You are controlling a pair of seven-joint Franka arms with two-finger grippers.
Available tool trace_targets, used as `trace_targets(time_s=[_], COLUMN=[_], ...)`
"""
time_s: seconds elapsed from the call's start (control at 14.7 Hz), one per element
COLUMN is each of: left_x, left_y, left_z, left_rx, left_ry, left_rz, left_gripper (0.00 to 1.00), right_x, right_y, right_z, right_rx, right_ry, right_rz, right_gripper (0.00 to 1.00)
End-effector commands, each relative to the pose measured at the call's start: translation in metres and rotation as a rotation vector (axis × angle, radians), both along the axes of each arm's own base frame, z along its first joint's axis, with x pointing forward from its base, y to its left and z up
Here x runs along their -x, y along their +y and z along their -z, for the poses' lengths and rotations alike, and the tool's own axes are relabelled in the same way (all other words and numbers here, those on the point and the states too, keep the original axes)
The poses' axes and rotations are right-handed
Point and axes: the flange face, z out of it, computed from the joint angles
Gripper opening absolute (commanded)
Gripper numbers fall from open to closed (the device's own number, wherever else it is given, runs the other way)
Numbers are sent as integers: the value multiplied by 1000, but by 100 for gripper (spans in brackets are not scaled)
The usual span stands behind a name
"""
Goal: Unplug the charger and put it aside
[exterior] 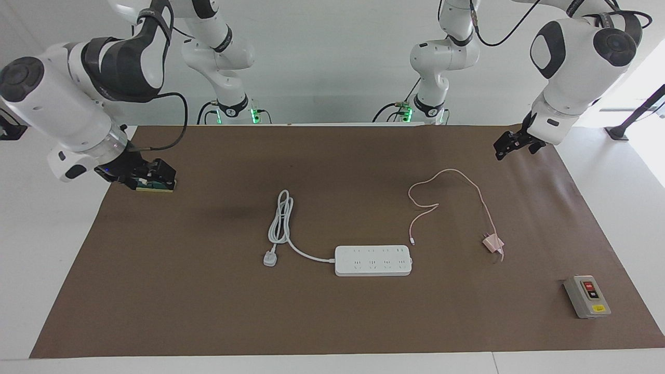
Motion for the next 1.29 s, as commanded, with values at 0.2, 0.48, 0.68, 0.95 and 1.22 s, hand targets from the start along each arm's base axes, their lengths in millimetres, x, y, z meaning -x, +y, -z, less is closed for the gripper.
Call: trace_targets(time_s=[0.2,0.48,0.68,0.95,1.22], left_x=[24,19,18,11,6], left_y=[0,0,-3,-17,-32], left_z=[-2,-1,0,5,7], left_rx=[-4,-3,1,39,48], left_ry=[-60,-65,-61,-74,-65], left_rz=[-21,-22,1,76,152], left_gripper=[100,100,100,100,100], right_x=[60,92,94,92,92], right_y=[-5,-7,-2,-2,-3], right_z=[-50,-49,-51,-50,-50], right_rx=[78,78,84,85,84], right_ry=[-20,-41,-49,-47,-49], right_rz=[-79,-75,-84,-88,-80], right_gripper=[100,100,100,100,100])
